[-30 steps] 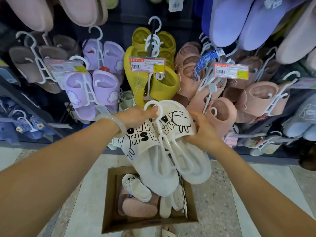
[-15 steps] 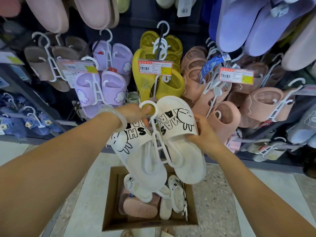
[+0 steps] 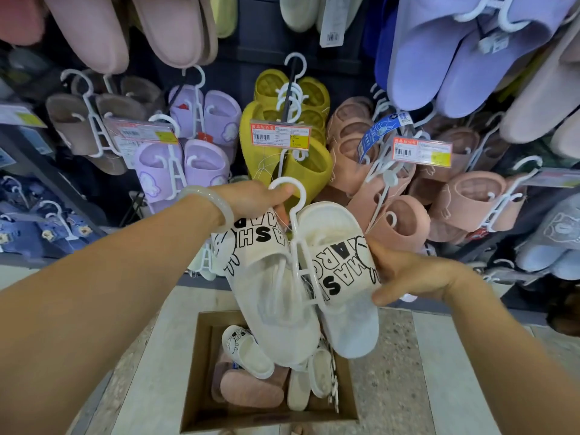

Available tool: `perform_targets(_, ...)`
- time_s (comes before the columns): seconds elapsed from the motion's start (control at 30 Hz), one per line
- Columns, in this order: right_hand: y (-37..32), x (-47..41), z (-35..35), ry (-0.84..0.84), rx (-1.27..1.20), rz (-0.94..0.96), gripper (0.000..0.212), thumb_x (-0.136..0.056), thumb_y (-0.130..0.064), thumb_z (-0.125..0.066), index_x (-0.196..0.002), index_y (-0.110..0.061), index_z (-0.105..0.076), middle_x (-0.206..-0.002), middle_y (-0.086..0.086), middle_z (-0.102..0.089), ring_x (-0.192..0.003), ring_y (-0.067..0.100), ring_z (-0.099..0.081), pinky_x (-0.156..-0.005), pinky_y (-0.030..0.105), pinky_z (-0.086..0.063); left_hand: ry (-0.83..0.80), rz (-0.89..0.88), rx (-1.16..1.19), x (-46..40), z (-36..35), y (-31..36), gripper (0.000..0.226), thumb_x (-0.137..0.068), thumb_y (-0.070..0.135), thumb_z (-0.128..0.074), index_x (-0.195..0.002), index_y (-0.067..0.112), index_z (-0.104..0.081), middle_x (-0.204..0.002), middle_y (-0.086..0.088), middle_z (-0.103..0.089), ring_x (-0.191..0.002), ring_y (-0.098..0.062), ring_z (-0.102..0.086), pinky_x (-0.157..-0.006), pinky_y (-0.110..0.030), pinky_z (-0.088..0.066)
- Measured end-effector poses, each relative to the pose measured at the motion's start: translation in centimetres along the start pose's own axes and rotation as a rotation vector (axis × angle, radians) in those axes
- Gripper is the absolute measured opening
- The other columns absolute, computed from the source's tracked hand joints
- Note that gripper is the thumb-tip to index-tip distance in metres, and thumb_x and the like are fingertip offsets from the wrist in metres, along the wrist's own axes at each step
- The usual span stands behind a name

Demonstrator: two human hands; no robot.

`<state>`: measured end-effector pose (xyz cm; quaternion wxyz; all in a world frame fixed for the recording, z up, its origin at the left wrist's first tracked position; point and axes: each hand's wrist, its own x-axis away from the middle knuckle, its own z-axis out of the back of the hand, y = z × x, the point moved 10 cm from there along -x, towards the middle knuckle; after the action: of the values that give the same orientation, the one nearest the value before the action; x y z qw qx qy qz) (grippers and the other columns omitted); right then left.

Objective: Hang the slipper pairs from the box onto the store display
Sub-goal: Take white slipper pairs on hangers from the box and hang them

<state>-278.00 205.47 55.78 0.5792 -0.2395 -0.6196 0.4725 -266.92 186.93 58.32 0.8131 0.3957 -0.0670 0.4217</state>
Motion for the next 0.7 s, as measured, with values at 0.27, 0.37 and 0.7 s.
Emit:
perform_targets(0.27,-8.6,-1.5,4.1,0.56,0.083,0.246,0.039,-0.078,-0.044,-0.062,-0.113,-0.029,-0.057,-0.105,-0.005,-0.06,-0.101,0.009,-0.055,-0.088,0.021,-0.043,-0.025,-0.109,-0.13,1.2,0.3,3.6,0.066,-0.09,0.065,-0.026,-0.055,0.032,-0.071,-0.082,-0.008,-0.059,-0.083,-0.024,-0.055,-0.089,-0.035,-0.041)
perform_targets(0.37,-10.8,-3.1,3.2,0.537,0.158,0.274,0.043,-0.078,-0.052,-0.062,-0.097,-0.015,-0.067,-0.084,-0.007,-0.062,-0.078,-0.004,-0.056,-0.076,0.013,-0.042,-0.022,-0.122,-0.155,1.3,0.1,4.5,0.067,-0.088,0.067,-0.025,-0.064,0.027,-0.073,-0.074,-0.011,-0.049,-0.072,-0.024,-0.048,-0.082,-0.038,-0.044)
perform_targets(0.7,-10.9,-3.9,2.7,0.468,0.148,0.28,0.006,-0.09,-0.011,-0.057,-0.091,-0.016,-0.061,-0.072,-0.009,-0.057,-0.057,-0.012,-0.054,-0.061,0.002,-0.041,0.09,-0.232,-0.146,2.0,0.6,6.1,0.058,-0.089,0.062,-0.035,-0.073,0.012,-0.058,-0.063,-0.005,-0.056,-0.061,-0.019,-0.053,-0.062,-0.033,-0.043)
